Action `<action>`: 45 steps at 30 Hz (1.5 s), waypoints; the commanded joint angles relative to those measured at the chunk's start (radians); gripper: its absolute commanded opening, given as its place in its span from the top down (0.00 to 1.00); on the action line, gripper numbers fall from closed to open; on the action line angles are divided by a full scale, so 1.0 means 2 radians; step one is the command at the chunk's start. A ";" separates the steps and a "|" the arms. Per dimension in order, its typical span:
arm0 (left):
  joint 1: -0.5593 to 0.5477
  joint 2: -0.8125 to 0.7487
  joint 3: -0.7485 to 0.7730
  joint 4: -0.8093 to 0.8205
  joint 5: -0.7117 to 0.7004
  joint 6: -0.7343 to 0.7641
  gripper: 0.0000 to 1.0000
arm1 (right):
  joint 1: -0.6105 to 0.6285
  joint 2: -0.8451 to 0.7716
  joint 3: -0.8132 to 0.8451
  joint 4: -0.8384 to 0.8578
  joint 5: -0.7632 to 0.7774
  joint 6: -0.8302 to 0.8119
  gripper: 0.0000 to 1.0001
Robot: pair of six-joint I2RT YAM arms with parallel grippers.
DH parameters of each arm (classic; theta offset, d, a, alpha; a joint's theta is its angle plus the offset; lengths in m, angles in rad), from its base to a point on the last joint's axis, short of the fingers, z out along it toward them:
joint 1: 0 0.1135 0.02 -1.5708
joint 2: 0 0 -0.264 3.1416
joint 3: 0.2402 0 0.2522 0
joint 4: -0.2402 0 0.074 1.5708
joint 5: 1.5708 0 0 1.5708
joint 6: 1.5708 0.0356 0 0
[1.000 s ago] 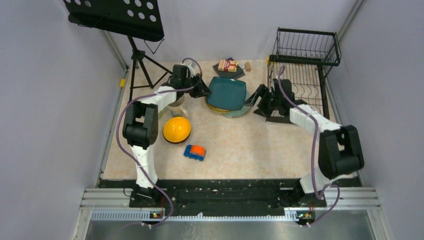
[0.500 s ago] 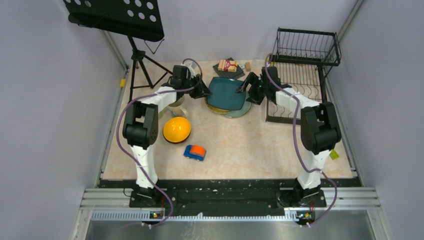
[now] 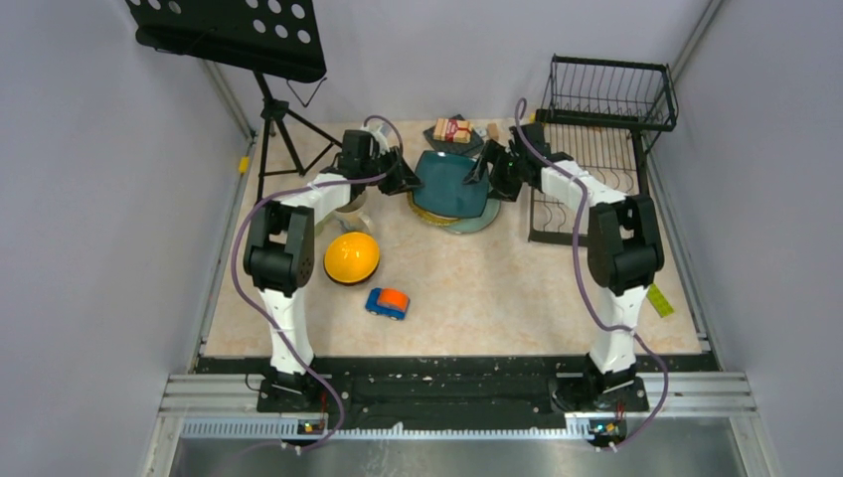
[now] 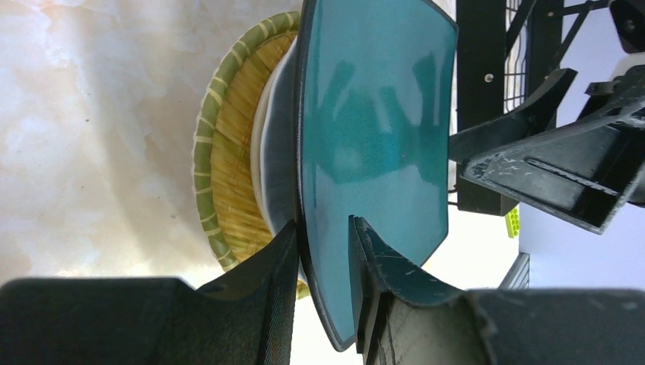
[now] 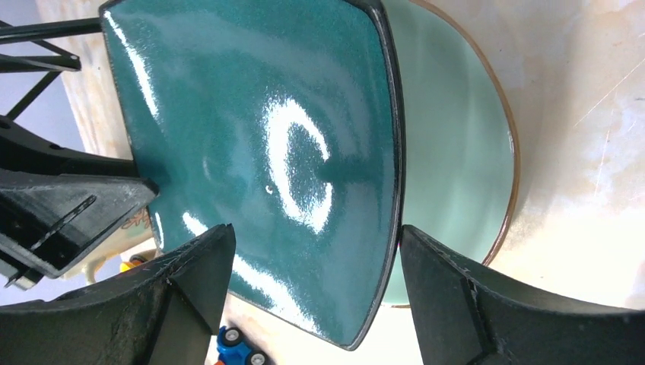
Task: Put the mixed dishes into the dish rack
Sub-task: Pick up the plate at the center of the board.
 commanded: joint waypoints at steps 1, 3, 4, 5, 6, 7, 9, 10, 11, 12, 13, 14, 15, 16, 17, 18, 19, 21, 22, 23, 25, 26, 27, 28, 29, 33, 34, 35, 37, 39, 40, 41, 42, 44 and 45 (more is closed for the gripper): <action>-0.012 -0.022 0.002 0.066 0.049 -0.012 0.67 | 0.012 0.013 0.048 -0.032 -0.010 -0.034 0.19; -0.015 -0.021 0.002 0.073 0.057 -0.014 0.67 | 0.013 0.015 0.055 -0.037 -0.012 -0.038 0.19; -0.017 -0.020 0.002 0.080 0.067 -0.017 0.66 | 0.014 0.016 0.057 -0.038 -0.012 -0.039 0.19; -0.018 -0.018 0.002 0.087 0.074 -0.020 0.66 | 0.014 0.018 0.059 -0.039 -0.012 -0.041 0.19; -0.020 -0.017 0.002 0.094 0.080 -0.023 0.66 | 0.015 0.019 0.062 -0.040 -0.013 -0.042 0.19; -0.021 -0.017 0.003 0.099 0.082 -0.024 0.66 | 0.016 0.020 0.065 -0.042 -0.014 -0.044 0.19; -0.024 -0.016 0.004 0.101 0.085 -0.024 0.66 | 0.019 0.023 0.071 -0.045 -0.015 -0.047 0.19; -0.024 -0.015 0.005 0.100 0.086 -0.024 0.66 | 0.019 0.025 0.073 -0.046 -0.015 -0.047 0.19; -0.024 -0.013 0.005 0.098 0.086 -0.025 0.66 | 0.020 0.025 0.074 -0.046 -0.016 -0.048 0.19; -0.024 -0.012 0.005 0.097 0.086 -0.025 0.66 | 0.020 0.025 0.074 -0.045 -0.018 -0.048 0.19; -0.024 -0.010 0.005 0.096 0.086 -0.025 0.66 | 0.020 0.025 0.074 -0.043 -0.019 -0.048 0.19; -0.024 -0.009 0.006 0.095 0.085 -0.027 0.65 | 0.020 0.024 0.074 -0.042 -0.021 -0.048 0.19; -0.024 -0.007 0.006 0.092 0.084 -0.028 0.65 | 0.020 0.024 0.075 -0.042 -0.022 -0.048 0.19; -0.024 -0.004 0.009 0.086 0.080 -0.028 0.64 | 0.020 0.023 0.075 -0.040 -0.022 -0.048 0.19; -0.024 -0.002 0.012 0.079 0.078 -0.026 0.63 | 0.020 0.022 0.075 -0.038 -0.023 -0.049 0.19; -0.024 0.001 0.016 0.073 0.078 -0.025 0.63 | 0.021 0.021 0.076 -0.037 -0.024 -0.049 0.19; -0.024 0.003 0.020 0.067 0.077 -0.023 0.63 | 0.021 0.019 0.077 -0.036 -0.025 -0.050 0.19; -0.024 0.006 0.024 0.061 0.073 -0.022 0.62 | 0.020 0.016 0.078 -0.032 -0.031 -0.050 0.19; -0.024 0.007 0.024 0.061 0.073 -0.023 0.62 | 0.022 0.015 0.079 -0.030 -0.034 -0.049 0.19; -0.024 0.009 0.026 0.061 0.074 -0.024 0.62 | 0.023 0.014 0.080 -0.029 -0.036 -0.049 0.19; -0.024 0.013 0.031 0.061 0.080 -0.027 0.62 | 0.026 0.013 0.083 -0.029 -0.036 -0.052 0.19; -0.025 0.015 0.032 0.062 0.083 -0.028 0.62 | 0.028 0.012 0.085 -0.029 -0.036 -0.053 0.19; -0.025 0.017 0.033 0.063 0.086 -0.030 0.62 | 0.029 0.013 0.088 -0.029 -0.037 -0.054 0.19; -0.025 0.017 0.034 0.064 0.089 -0.031 0.62 | 0.029 0.013 0.089 -0.029 -0.037 -0.054 0.19; -0.026 0.017 0.034 0.066 0.091 -0.030 0.62 | 0.031 0.014 0.091 -0.028 -0.038 -0.054 0.19; -0.027 0.017 0.033 0.081 0.105 -0.037 0.62 | 0.036 0.021 0.099 -0.031 -0.044 -0.057 0.19; -0.027 0.017 0.033 0.082 0.105 -0.037 0.62 | 0.037 0.022 0.100 -0.032 -0.043 -0.057 0.19; -0.027 0.016 0.032 0.082 0.104 -0.037 0.63 | 0.037 0.022 0.101 -0.032 -0.043 -0.057 0.19; -0.027 0.015 0.031 0.080 0.100 -0.035 0.70 | 0.037 0.022 0.100 -0.034 -0.040 -0.056 0.19; -0.027 0.011 0.027 0.081 0.091 -0.035 0.79 | 0.037 0.021 0.099 -0.038 -0.035 -0.056 0.19; -0.026 0.009 0.026 0.084 0.088 -0.035 0.83 | 0.037 0.020 0.098 -0.039 -0.031 -0.056 0.19; -0.026 0.008 0.026 0.084 0.088 -0.035 0.87 | 0.037 0.018 0.097 -0.040 -0.028 -0.055 0.19; -0.026 0.008 0.028 0.085 0.090 -0.035 0.90 | 0.037 0.017 0.095 -0.040 -0.027 -0.056 0.19; -0.026 0.005 0.027 0.098 0.098 -0.047 0.96 | 0.037 0.013 0.090 -0.038 -0.024 -0.055 0.19; -0.026 0.001 0.022 0.116 0.099 -0.057 0.98 | 0.037 0.008 0.083 -0.031 -0.023 -0.052 0.19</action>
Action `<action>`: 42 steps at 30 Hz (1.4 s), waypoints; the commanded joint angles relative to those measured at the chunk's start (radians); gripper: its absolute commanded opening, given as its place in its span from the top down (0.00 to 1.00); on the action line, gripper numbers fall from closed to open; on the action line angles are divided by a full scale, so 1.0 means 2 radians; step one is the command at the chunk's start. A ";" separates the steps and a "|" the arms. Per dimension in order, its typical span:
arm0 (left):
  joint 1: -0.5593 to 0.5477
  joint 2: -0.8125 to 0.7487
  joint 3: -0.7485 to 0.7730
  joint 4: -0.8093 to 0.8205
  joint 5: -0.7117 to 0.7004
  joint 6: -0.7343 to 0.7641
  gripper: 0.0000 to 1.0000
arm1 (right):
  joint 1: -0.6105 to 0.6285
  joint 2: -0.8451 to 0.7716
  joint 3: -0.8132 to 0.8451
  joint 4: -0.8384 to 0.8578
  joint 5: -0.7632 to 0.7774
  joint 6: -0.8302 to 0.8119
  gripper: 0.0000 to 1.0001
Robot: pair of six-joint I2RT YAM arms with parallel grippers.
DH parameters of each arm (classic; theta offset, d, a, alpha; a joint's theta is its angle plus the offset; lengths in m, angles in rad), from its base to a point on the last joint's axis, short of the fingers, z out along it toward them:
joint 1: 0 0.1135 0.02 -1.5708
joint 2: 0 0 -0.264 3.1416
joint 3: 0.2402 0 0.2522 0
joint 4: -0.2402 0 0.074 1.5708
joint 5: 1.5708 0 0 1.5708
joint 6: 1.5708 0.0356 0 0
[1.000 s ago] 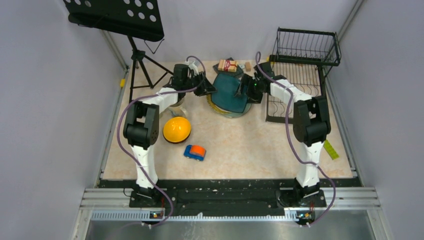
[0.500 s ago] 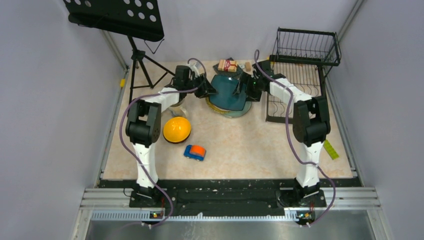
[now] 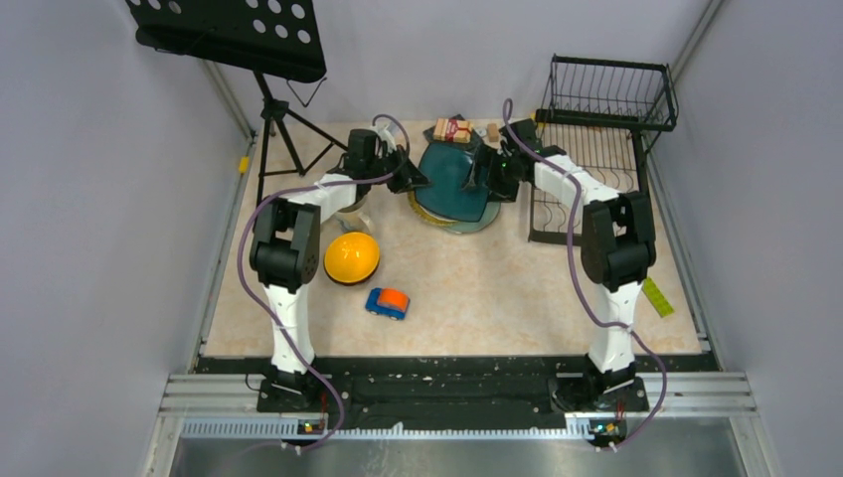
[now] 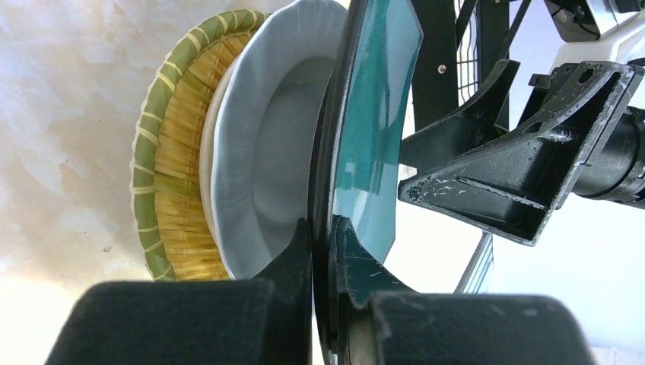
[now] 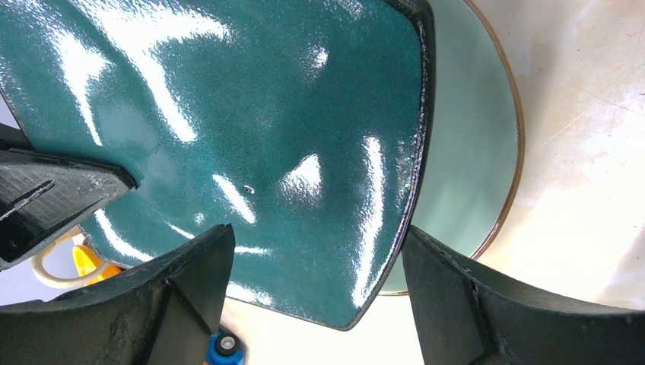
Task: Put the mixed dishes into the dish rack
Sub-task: Pick up the plate at the center of the board.
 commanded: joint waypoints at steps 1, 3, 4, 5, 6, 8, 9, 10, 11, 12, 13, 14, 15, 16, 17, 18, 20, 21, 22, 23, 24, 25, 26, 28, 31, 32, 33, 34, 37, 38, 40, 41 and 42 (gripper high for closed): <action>-0.016 -0.026 0.008 0.084 0.044 -0.029 0.99 | 0.023 -0.027 0.014 0.063 -0.031 0.013 0.19; -0.016 -0.032 0.007 0.093 0.043 -0.033 1.00 | 0.022 -0.042 -0.004 0.081 -0.029 0.022 0.19; -0.016 -0.033 0.009 0.092 0.044 -0.030 1.00 | 0.021 -0.049 -0.011 0.089 -0.029 0.025 0.19; -0.016 -0.034 0.012 0.090 0.044 -0.028 1.00 | 0.019 -0.055 -0.018 0.095 -0.029 0.028 0.18; -0.016 -0.036 0.012 0.091 0.045 -0.027 1.00 | 0.017 -0.060 -0.022 0.101 -0.030 0.031 0.18; -0.016 -0.039 0.012 0.098 0.046 -0.026 1.00 | 0.013 -0.066 -0.026 0.107 -0.036 0.036 0.17; -0.016 -0.041 0.009 0.104 0.046 -0.027 1.00 | 0.011 -0.069 -0.028 0.110 -0.039 0.038 0.17; -0.016 -0.042 0.007 0.109 0.047 -0.028 1.00 | 0.009 -0.070 -0.030 0.113 -0.042 0.040 0.17; -0.015 -0.044 0.007 0.113 0.047 -0.029 1.00 | 0.007 -0.073 -0.032 0.116 -0.045 0.043 0.16; -0.015 -0.045 0.006 0.117 0.049 -0.031 1.00 | 0.006 -0.076 -0.035 0.118 -0.046 0.044 0.16; -0.015 -0.046 0.005 0.120 0.049 -0.033 1.00 | 0.005 -0.078 -0.037 0.120 -0.047 0.046 0.16; -0.015 -0.046 0.004 0.123 0.049 -0.035 1.00 | 0.004 -0.081 -0.039 0.121 -0.047 0.047 0.16; -0.014 -0.049 0.002 0.127 0.049 -0.036 1.00 | 0.003 -0.085 -0.042 0.122 -0.046 0.047 0.15; -0.013 -0.050 0.000 0.131 0.049 -0.038 1.00 | 0.002 -0.089 -0.046 0.122 -0.045 0.049 0.13; -0.012 -0.053 -0.003 0.135 0.050 -0.039 1.00 | 0.001 -0.093 -0.052 0.125 -0.046 0.052 0.11; -0.011 -0.057 -0.006 0.138 0.050 -0.039 1.00 | -0.001 -0.099 -0.058 0.129 -0.046 0.055 0.09; -0.010 -0.067 -0.015 0.145 0.050 -0.036 1.00 | -0.005 -0.117 -0.079 0.145 -0.042 0.061 0.07; -0.010 -0.072 -0.021 0.147 0.050 -0.033 1.00 | -0.007 -0.129 -0.090 0.154 -0.041 0.063 0.05; -0.009 -0.080 -0.028 0.151 0.049 -0.031 1.00 | -0.009 -0.141 -0.100 0.161 -0.042 0.064 0.04; -0.008 -0.087 -0.034 0.155 0.047 -0.029 1.00 | -0.011 -0.151 -0.109 0.164 -0.044 0.064 0.04; -0.007 -0.094 -0.041 0.158 0.045 -0.027 1.00 | -0.012 -0.160 -0.115 0.166 -0.048 0.058 0.03; -0.006 -0.101 -0.045 0.158 0.044 -0.025 1.00 | -0.012 -0.170 -0.119 0.162 -0.048 0.053 0.03; -0.005 -0.107 -0.048 0.158 0.043 -0.025 1.00 | -0.012 -0.180 -0.123 0.157 -0.044 0.050 0.03; -0.004 -0.118 -0.053 0.161 0.041 -0.023 1.00 | -0.012 -0.209 -0.137 0.156 -0.036 0.045 0.03; -0.003 -0.130 -0.054 0.164 0.047 -0.027 1.00 | -0.014 -0.249 -0.170 0.169 -0.022 0.046 0.03; -0.003 -0.133 -0.054 0.167 0.050 -0.029 1.00 | -0.016 -0.260 -0.179 0.175 -0.021 0.048 0.03; -0.003 -0.135 -0.054 0.171 0.053 -0.033 1.00 | -0.018 -0.269 -0.188 0.179 -0.021 0.051 0.03; -0.003 -0.136 -0.055 0.177 0.057 -0.038 1.00 | -0.021 -0.279 -0.195 0.182 -0.022 0.055 0.03; -0.003 -0.143 -0.056 0.191 0.068 -0.053 1.00 | -0.031 -0.303 -0.221 0.200 -0.029 0.068 0.03; -0.003 -0.145 -0.055 0.194 0.070 -0.057 1.00 | -0.036 -0.310 -0.232 0.210 -0.036 0.074 0.03; -0.003 -0.153 -0.057 0.197 0.075 -0.063 1.00 | -0.042 -0.328 -0.257 0.240 -0.053 0.088 0.03; -0.003 -0.157 -0.060 0.204 0.076 -0.068 1.00 | -0.047 -0.337 -0.271 0.255 -0.059 0.095 0.03; -0.003 -0.162 -0.064 0.214 0.080 -0.076 1.00 | -0.049 -0.346 -0.292 0.271 -0.063 0.102 0.03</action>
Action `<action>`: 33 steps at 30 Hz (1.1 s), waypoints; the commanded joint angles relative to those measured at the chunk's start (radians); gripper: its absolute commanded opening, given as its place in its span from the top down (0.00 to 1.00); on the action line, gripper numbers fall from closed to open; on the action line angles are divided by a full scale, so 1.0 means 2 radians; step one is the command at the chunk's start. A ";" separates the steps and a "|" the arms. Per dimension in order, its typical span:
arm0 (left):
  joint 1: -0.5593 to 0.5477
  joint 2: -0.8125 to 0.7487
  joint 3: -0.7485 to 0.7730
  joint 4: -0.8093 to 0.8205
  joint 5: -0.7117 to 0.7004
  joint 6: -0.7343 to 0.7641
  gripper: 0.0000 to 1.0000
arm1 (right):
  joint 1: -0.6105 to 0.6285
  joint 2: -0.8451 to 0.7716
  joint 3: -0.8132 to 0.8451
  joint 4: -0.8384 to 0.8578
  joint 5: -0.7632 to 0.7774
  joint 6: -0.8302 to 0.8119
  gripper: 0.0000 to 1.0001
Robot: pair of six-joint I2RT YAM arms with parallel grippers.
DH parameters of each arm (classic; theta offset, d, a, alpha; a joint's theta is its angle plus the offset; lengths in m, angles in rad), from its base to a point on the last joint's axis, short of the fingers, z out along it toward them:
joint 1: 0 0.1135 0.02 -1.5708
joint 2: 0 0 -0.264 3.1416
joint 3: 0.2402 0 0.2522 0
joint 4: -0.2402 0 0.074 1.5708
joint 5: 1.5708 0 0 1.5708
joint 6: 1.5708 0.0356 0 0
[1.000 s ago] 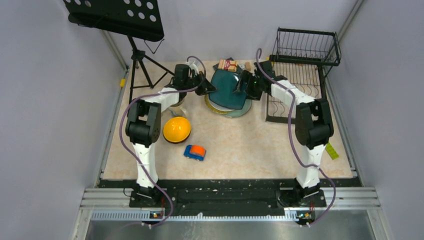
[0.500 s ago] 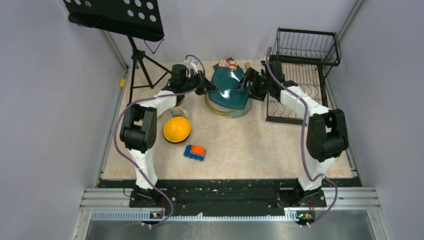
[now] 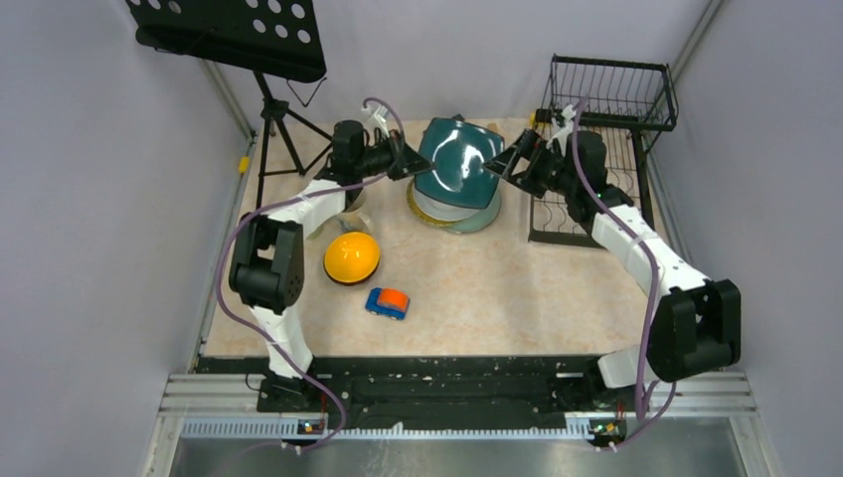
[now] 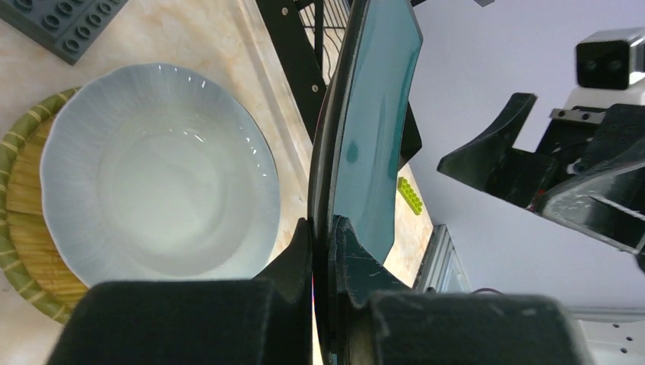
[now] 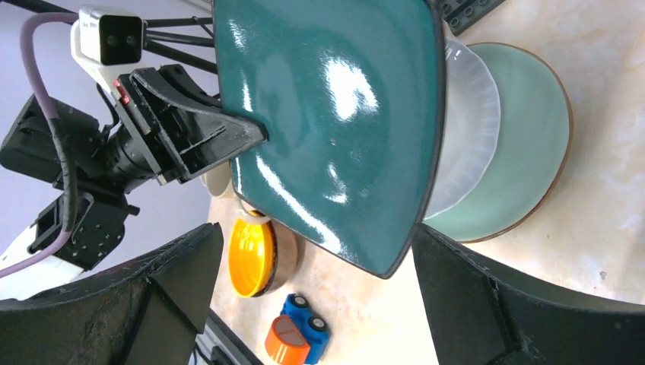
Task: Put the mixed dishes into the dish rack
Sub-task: Pick up the plate at the center of the board.
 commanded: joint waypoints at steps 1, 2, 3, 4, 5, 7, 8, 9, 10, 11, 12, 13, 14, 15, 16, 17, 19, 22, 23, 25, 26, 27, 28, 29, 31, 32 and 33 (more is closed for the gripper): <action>-0.001 -0.067 -0.009 0.105 0.040 -0.043 1.00 | -0.015 -0.047 -0.060 0.081 -0.028 0.035 0.03; -0.001 -0.071 -0.011 0.107 0.042 -0.045 1.00 | -0.018 -0.057 -0.074 0.092 -0.029 0.041 0.03; -0.001 -0.076 -0.013 0.106 0.044 -0.046 1.00 | -0.019 -0.067 -0.087 0.100 -0.029 0.047 0.03; 0.000 -0.080 -0.016 0.107 0.044 -0.050 1.00 | -0.019 -0.075 -0.099 0.109 -0.029 0.054 0.03; -0.001 -0.084 -0.019 0.115 0.045 -0.059 1.00 | -0.021 -0.083 -0.110 0.119 -0.030 0.062 0.03; -0.001 -0.090 -0.030 0.154 0.047 -0.094 1.00 | -0.022 -0.096 -0.131 0.146 -0.042 0.083 0.03; -0.001 -0.091 -0.038 0.185 0.049 -0.119 1.00 | -0.022 -0.102 -0.144 0.179 -0.050 0.098 0.03; -0.001 -0.090 -0.045 0.215 0.051 -0.147 1.00 | -0.022 -0.107 -0.160 0.211 -0.058 0.117 0.04; -0.001 -0.088 -0.051 0.248 0.053 -0.176 1.00 | -0.022 -0.111 -0.175 0.243 -0.065 0.138 0.04; -0.001 -0.086 -0.058 0.276 0.054 -0.203 1.00 | -0.021 -0.116 -0.191 0.276 -0.068 0.155 0.05; -0.001 -0.083 -0.065 0.307 0.054 -0.229 1.00 | -0.022 -0.119 -0.205 0.303 -0.070 0.168 0.06; -0.002 -0.082 -0.072 0.333 0.052 -0.251 1.00 | -0.022 -0.122 -0.213 0.327 -0.072 0.177 0.06; -0.002 -0.081 -0.077 0.350 0.050 -0.267 1.00 | -0.022 -0.124 -0.218 0.338 -0.072 0.181 0.07; -0.003 -0.081 -0.080 0.363 0.049 -0.278 1.00 | -0.022 -0.125 -0.218 0.340 -0.072 0.182 0.08; -0.004 -0.082 -0.084 0.371 0.047 -0.284 1.00 | -0.022 -0.126 -0.216 0.343 -0.074 0.182 0.08; -0.006 -0.084 -0.085 0.370 0.045 -0.284 1.00 | -0.021 -0.127 -0.215 0.348 -0.076 0.182 0.08; -0.009 -0.090 -0.086 0.358 0.044 -0.278 1.00 | -0.021 -0.128 -0.210 0.349 -0.077 0.183 0.10; -0.016 -0.100 -0.094 0.353 0.036 -0.278 1.00 | -0.022 -0.126 -0.203 0.351 -0.072 0.182 0.12; -0.018 -0.103 -0.098 0.351 0.031 -0.281 1.00 | -0.022 -0.125 -0.201 0.354 -0.070 0.183 0.12; -0.021 -0.109 -0.106 0.350 0.020 -0.289 1.00 | -0.021 -0.119 -0.193 0.365 -0.073 0.184 0.14; -0.023 -0.112 -0.110 0.350 0.016 -0.293 1.00 | -0.022 -0.116 -0.191 0.373 -0.075 0.186 0.15; -0.025 -0.115 -0.112 0.351 0.012 -0.293 1.00 | -0.022 -0.113 -0.190 0.385 -0.078 0.189 0.17; -0.027 -0.117 -0.113 0.348 0.009 -0.293 1.00 | -0.022 -0.110 -0.188 0.389 -0.076 0.192 0.20; -0.029 -0.118 -0.114 0.344 0.006 -0.295 1.00 | -0.022 -0.108 -0.186 0.389 -0.074 0.192 0.24; -0.034 -0.119 -0.116 0.347 0.001 -0.301 1.00 | -0.021 -0.102 -0.181 0.390 -0.075 0.192 0.27; -0.036 -0.120 -0.118 0.347 -0.002 -0.302 1.00 | -0.021 -0.100 -0.177 0.388 -0.077 0.193 0.27; -0.039 -0.122 -0.120 0.344 -0.007 -0.303 1.00 | -0.021 -0.098 -0.173 0.383 -0.079 0.192 0.27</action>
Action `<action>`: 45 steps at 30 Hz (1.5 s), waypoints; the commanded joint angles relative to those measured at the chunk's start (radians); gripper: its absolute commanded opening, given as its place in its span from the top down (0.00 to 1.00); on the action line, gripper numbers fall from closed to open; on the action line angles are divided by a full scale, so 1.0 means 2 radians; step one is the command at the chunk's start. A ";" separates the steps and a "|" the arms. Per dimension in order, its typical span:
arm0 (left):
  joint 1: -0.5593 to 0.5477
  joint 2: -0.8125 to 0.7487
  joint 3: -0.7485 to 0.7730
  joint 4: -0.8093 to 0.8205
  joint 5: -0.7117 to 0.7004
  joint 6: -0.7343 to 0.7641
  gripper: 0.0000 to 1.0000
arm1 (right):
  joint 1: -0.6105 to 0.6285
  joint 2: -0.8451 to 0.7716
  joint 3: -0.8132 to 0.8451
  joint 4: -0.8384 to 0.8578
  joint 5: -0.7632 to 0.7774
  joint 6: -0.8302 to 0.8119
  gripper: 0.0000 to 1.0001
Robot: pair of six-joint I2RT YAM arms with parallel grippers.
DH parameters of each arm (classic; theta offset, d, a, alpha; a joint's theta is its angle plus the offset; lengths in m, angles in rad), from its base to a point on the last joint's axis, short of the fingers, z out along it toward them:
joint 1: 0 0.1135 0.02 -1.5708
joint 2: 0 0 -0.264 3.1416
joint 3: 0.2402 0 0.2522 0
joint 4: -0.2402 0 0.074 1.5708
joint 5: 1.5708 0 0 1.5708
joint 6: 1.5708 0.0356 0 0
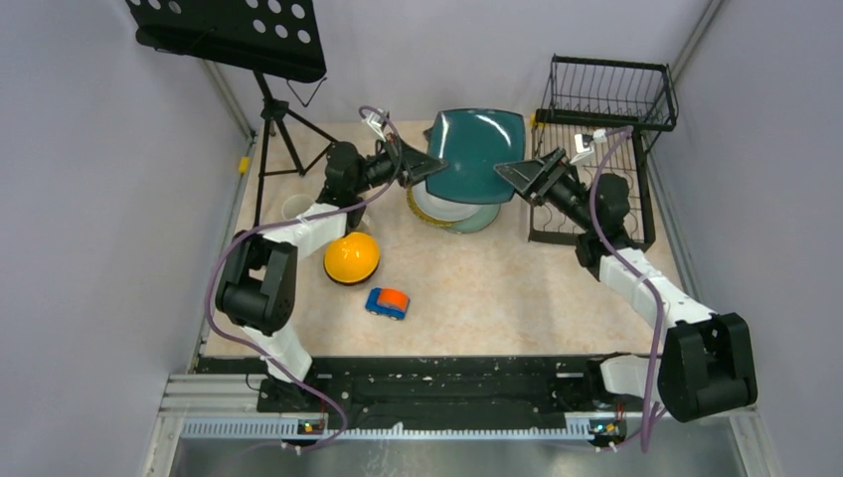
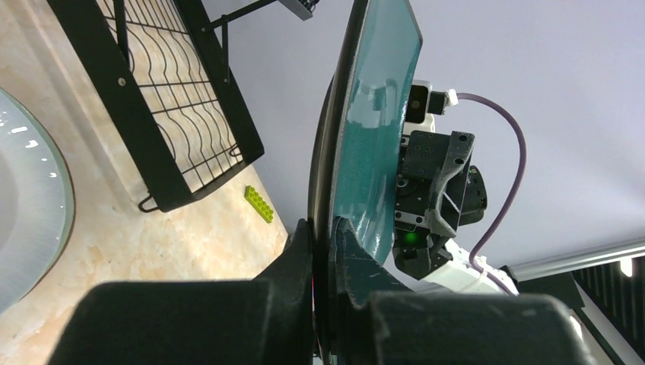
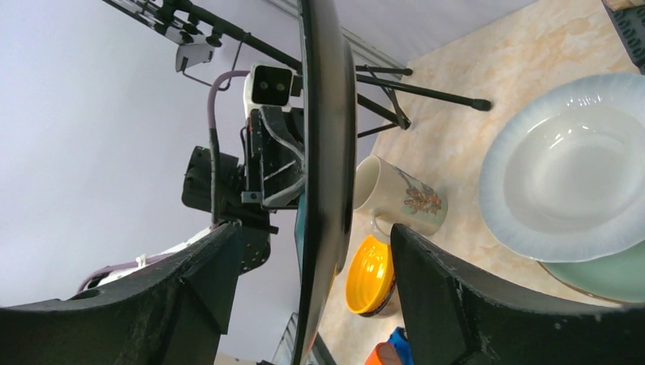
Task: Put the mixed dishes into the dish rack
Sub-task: Pick up the plate at the center of the board, then insert the plate into the dish rack.
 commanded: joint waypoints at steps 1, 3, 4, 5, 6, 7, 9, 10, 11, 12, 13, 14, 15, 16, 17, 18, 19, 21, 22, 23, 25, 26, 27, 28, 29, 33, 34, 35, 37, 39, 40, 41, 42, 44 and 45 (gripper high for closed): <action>-0.010 -0.048 0.000 0.079 -0.035 -0.027 1.00 | -0.003 0.009 0.037 0.032 -0.012 0.000 0.28; -0.012 -0.051 -0.005 0.078 -0.047 -0.027 1.00 | -0.003 0.009 0.041 0.032 -0.014 -0.002 0.31; -0.014 -0.053 -0.008 0.079 -0.052 -0.026 1.00 | -0.003 0.009 0.043 0.029 -0.014 -0.004 0.33; -0.015 -0.053 -0.010 0.081 -0.055 -0.025 1.00 | -0.004 0.008 0.046 0.023 -0.013 -0.009 0.36; -0.015 -0.053 -0.013 0.082 -0.058 -0.025 1.00 | -0.003 0.005 0.048 0.017 -0.013 -0.014 0.40; -0.015 -0.054 -0.015 0.083 -0.060 -0.025 1.00 | -0.003 0.003 0.051 0.009 -0.012 -0.021 0.44; -0.015 -0.052 -0.016 0.088 -0.064 -0.027 1.00 | -0.002 -0.001 0.058 -0.011 -0.010 -0.032 0.46; -0.015 -0.050 -0.016 0.094 -0.064 -0.030 1.00 | -0.002 0.000 0.059 -0.015 -0.010 -0.035 0.46; -0.016 -0.048 -0.015 0.099 -0.064 -0.034 1.00 | -0.001 0.001 0.060 -0.018 -0.011 -0.037 0.46; -0.016 -0.046 -0.015 0.103 -0.065 -0.037 1.00 | -0.001 0.002 0.059 -0.019 -0.013 -0.038 0.47; -0.016 -0.046 -0.016 0.104 -0.066 -0.039 1.00 | -0.001 0.002 0.059 -0.019 -0.013 -0.039 0.47; -0.017 -0.046 -0.018 0.105 -0.069 -0.040 1.00 | -0.001 0.004 0.058 -0.018 -0.013 -0.039 0.48; -0.018 -0.047 -0.021 0.106 -0.070 -0.040 1.00 | -0.001 0.004 0.058 -0.016 -0.012 -0.038 0.48; -0.019 -0.048 -0.023 0.107 -0.071 -0.041 1.00 | -0.001 0.004 0.057 -0.013 -0.011 -0.036 0.49; -0.019 -0.049 -0.024 0.107 -0.070 -0.041 1.00 | -0.001 0.005 0.057 -0.009 -0.010 -0.035 0.53; -0.020 -0.050 -0.025 0.107 -0.069 -0.041 1.00 | -0.001 0.007 0.057 -0.005 -0.009 -0.032 0.56; -0.020 -0.053 -0.028 0.109 -0.069 -0.041 1.00 | -0.001 0.010 0.058 0.000 -0.010 -0.029 0.57; -0.021 -0.057 -0.032 0.109 -0.072 -0.040 1.00 | -0.001 0.018 0.060 0.013 -0.017 -0.024 0.65; -0.021 -0.058 -0.032 0.108 -0.072 -0.039 1.00 | -0.001 0.023 0.062 0.016 -0.019 -0.022 0.74; -0.021 -0.059 -0.032 0.107 -0.071 -0.038 1.00 | -0.001 0.026 0.064 0.021 -0.022 -0.019 0.77; -0.021 -0.061 -0.034 0.106 -0.072 -0.038 1.00 | -0.001 0.030 0.067 0.025 -0.024 -0.016 0.67; -0.022 -0.061 -0.033 0.105 -0.072 -0.038 1.00 | -0.001 0.033 0.069 0.023 -0.025 -0.015 0.60; -0.021 -0.061 -0.033 0.105 -0.071 -0.038 1.00 | -0.001 0.034 0.070 0.020 -0.026 -0.016 0.56; -0.022 -0.060 -0.033 0.105 -0.072 -0.039 1.00 | -0.001 0.035 0.070 0.021 -0.029 -0.017 0.52; -0.022 -0.060 -0.033 0.105 -0.071 -0.039 1.00 | -0.001 0.035 0.070 0.022 -0.029 -0.017 0.51; -0.023 -0.057 -0.029 0.105 -0.069 -0.041 1.00 | -0.001 0.033 0.071 0.013 -0.029 -0.022 0.53; -0.024 -0.057 -0.028 0.105 -0.068 -0.040 1.00 | -0.001 0.032 0.071 0.012 -0.029 -0.023 0.55; -0.024 -0.056 -0.027 0.105 -0.068 -0.040 1.00 | 0.000 0.032 0.070 0.012 -0.030 -0.023 0.59; -0.025 -0.051 -0.021 0.105 -0.060 -0.041 1.00 | -0.001 0.032 0.070 0.008 -0.033 -0.024 0.66; -0.026 -0.046 -0.014 0.102 -0.051 -0.039 1.00 | 0.000 0.032 0.072 0.003 -0.035 -0.030 0.77; -0.028 -0.049 -0.014 0.094 -0.051 -0.030 1.00 | -0.001 0.032 0.072 0.001 -0.036 -0.033 0.82; -0.029 -0.052 -0.013 0.078 -0.052 -0.019 1.00 | -0.001 0.032 0.074 0.000 -0.039 -0.034 0.83; -0.030 -0.055 -0.013 0.064 -0.053 -0.008 1.00 | -0.001 0.032 0.076 -0.003 -0.039 -0.036 0.83; -0.030 -0.056 -0.012 0.047 -0.050 0.002 1.00 | -0.001 0.032 0.079 -0.009 -0.038 -0.040 0.88; -0.030 -0.056 -0.011 0.045 -0.048 0.004 1.00 | -0.001 0.032 0.081 -0.010 -0.038 -0.041 0.92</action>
